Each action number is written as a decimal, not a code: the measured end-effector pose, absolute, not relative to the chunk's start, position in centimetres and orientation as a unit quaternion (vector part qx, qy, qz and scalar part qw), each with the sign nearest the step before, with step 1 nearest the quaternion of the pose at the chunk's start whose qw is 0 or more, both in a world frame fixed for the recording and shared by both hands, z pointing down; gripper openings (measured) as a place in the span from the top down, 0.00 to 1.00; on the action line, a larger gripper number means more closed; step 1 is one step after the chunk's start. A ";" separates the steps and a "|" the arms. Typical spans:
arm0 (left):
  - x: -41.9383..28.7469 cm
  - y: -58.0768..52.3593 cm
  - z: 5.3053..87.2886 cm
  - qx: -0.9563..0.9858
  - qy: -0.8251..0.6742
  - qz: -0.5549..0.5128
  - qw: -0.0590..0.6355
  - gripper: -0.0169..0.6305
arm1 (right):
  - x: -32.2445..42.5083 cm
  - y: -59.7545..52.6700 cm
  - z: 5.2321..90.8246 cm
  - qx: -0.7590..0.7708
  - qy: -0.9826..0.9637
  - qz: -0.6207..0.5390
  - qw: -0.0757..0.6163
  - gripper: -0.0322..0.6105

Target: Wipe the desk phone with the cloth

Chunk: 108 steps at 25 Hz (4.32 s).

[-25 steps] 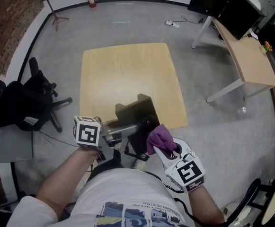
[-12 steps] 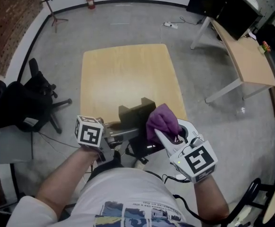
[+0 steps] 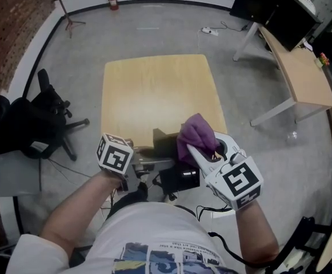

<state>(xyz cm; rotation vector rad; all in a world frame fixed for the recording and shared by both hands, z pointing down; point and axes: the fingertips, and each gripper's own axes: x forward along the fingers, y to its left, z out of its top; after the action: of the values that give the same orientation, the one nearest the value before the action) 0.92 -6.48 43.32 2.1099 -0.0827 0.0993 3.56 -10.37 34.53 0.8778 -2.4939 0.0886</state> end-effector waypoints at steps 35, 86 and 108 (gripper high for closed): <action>-0.7 -6.2 43.9 0.872 0.032 0.051 0.486 0.70 | 7.1 -11.6 35.0 0.363 -0.903 0.073 0.218 0.78; 2.0 -4.8 41.5 0.876 0.115 0.065 0.465 0.69 | 6.3 -15.5 36.4 0.237 -0.937 0.144 0.215 0.78; 1.8 -5.0 42.3 0.866 0.137 0.061 0.477 0.69 | 4.0 -13.3 34.9 0.171 -0.943 0.159 0.237 0.78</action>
<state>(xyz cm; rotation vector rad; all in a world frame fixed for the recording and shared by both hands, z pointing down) 1.84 -5.02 42.27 2.1151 0.3355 0.1498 3.98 -13.26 34.90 0.4681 -2.5849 0.4371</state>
